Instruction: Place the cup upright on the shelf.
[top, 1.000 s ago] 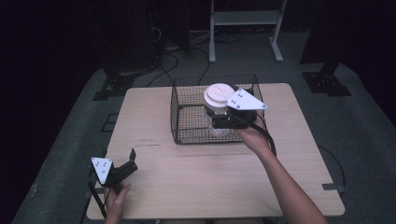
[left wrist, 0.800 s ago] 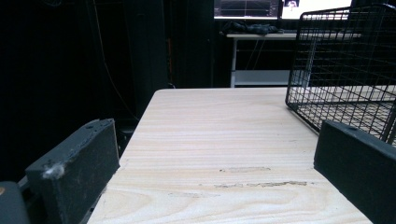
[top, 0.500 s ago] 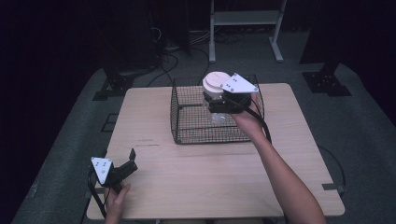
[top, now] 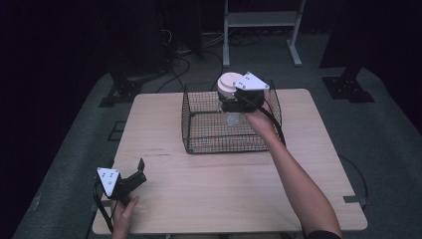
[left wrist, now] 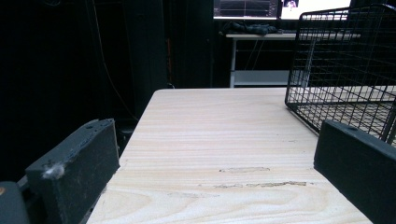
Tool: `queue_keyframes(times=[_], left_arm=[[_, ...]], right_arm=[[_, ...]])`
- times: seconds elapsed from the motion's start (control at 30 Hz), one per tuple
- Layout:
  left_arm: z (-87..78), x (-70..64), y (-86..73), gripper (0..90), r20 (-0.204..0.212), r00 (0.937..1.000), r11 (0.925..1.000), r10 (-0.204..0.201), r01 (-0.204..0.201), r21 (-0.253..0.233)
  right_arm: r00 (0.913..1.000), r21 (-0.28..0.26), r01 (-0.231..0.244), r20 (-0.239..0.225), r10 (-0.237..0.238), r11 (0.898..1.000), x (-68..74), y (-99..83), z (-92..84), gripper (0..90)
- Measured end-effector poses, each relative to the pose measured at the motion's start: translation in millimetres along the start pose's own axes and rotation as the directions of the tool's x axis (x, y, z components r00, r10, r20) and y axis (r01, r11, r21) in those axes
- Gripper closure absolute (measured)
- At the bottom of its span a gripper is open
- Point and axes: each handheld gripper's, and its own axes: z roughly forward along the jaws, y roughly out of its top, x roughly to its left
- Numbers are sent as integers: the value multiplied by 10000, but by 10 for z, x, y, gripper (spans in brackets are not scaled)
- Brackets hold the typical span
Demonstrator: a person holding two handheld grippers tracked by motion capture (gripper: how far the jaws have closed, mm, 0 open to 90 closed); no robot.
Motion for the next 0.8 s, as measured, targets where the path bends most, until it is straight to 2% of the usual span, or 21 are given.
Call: queue_keyframes(times=[0.17, 0.4, 0.8], left_arm=[[-2, 3, 0, 0, -25, 10000, 10000, -18, 19, 4], [-1, 6, 0, 0, -20, 10000, 10000, -64, 64, -8], [-1, 10, -1, 0, -8, 10000, 10000, -82, 82, -15]], right_arm=[[9999, 169, -62, 159, 60, 9998, -26, -82, 140, 40], [9995, 417, 213, 225, -222, 9989, 7, -175, 258, 40], [9998, 682, -30, -184, 43, 9977, 80, -370, 457, 40]])
